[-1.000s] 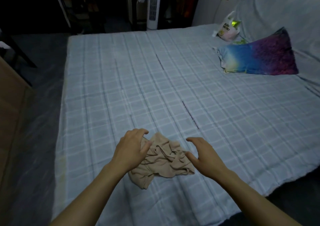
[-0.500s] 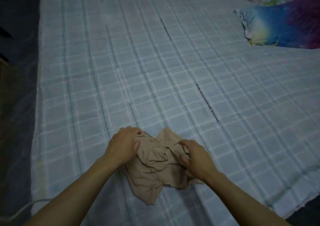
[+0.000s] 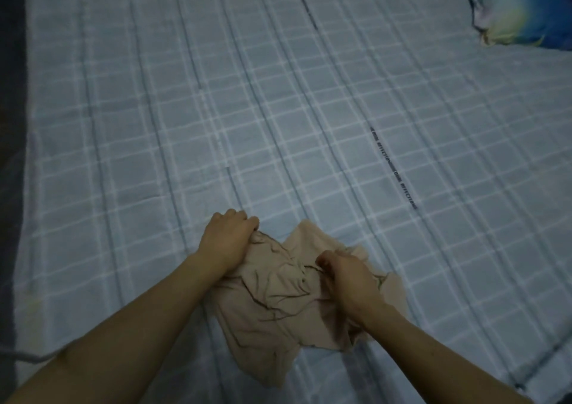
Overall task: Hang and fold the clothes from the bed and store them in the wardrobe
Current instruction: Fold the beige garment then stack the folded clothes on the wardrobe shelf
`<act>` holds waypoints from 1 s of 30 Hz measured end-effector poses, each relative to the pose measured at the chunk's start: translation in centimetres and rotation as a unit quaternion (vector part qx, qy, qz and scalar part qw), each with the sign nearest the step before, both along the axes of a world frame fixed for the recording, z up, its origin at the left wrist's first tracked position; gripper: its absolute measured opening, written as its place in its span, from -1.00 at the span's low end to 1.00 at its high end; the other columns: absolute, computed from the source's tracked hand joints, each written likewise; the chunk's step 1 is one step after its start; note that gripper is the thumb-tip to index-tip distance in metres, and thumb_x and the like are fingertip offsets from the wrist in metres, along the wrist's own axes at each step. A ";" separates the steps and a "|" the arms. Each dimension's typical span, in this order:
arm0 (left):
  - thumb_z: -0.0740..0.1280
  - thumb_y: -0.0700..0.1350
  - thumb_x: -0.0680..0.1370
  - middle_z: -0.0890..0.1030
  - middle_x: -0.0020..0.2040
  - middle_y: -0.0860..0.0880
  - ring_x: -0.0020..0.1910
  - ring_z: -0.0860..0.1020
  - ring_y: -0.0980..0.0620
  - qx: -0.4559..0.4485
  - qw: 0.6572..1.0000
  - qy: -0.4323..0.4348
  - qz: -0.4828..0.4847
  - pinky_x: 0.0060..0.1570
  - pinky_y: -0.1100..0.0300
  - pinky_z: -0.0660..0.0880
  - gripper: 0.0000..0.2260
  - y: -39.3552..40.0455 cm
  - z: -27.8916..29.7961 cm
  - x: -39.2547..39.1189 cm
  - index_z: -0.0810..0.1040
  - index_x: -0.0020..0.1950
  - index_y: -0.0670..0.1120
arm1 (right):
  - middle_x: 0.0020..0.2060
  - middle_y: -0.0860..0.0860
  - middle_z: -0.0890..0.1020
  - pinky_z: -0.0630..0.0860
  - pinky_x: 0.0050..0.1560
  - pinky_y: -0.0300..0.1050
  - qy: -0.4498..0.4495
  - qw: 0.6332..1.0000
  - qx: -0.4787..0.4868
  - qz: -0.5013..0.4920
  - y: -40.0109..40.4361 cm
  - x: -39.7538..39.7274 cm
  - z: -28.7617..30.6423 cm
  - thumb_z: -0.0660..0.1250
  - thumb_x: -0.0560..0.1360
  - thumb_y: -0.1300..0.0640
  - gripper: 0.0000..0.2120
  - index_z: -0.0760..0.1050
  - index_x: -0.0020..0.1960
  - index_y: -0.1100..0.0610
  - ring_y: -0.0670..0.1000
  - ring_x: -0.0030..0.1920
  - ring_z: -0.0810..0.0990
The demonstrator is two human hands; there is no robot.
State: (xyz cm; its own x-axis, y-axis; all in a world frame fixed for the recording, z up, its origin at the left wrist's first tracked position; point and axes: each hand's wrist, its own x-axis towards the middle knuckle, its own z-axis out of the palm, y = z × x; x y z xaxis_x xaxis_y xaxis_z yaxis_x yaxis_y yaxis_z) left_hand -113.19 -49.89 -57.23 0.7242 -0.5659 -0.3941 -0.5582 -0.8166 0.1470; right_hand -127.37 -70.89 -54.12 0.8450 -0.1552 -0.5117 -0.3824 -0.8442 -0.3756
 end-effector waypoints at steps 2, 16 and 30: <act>0.18 -0.13 0.61 0.53 0.03 -0.01 0.02 0.47 -0.05 -0.033 0.999 -0.012 0.019 0.02 0.09 0.31 -0.84 0.4 0.2 -0.2 0.49 0.13 0.02 | -0.10 0.07 0.61 0.52 -0.07 0.00 -0.023 1.000 0.017 -0.013 -0.4 0.2 0.4 0.24 0.52 0.21 -0.86 0.56 0.01 0.13 0.08 -0.09 0.57; 0.38 -0.28 0.50 0.50 -0.13 0.02 -0.18 0.48 0.02 -0.373 0.907 -0.138 0.141 -0.17 0.05 0.46 -0.83 2.0 18.9 0.5 0.53 -0.02 -0.02 | -0.32 -0.08 0.57 0.45 -0.27 -0.21 -0.276 0.950 0.067 -0.130 -4.9 1.8 14.9 0.27 0.58 0.25 -0.85 0.48 -0.15 0.09 -0.15 -0.28 0.54; 0.38 -0.35 0.52 0.58 -0.12 0.01 -0.16 0.57 0.01 -0.505 0.785 -0.355 0.052 -0.16 0.00 0.56 -0.85 -2.9 48.2 -5.9 0.56 -0.02 -0.12 | -0.36 -0.08 0.55 0.35 -0.30 -0.42 -0.501 0.852 0.092 -0.120 -13.5 0.4 40.2 0.34 0.56 0.14 -0.84 0.49 -0.20 0.03 -0.21 -0.28 0.52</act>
State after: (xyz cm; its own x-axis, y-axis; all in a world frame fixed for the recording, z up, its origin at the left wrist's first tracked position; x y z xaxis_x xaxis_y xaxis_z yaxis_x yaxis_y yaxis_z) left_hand -119.12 -52.80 -9.05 0.6224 -0.2537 0.7404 -0.7295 -0.5308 0.4314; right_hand -126.93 -84.37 -13.93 0.8273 -0.3803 0.4135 0.0546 -0.6782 -0.7328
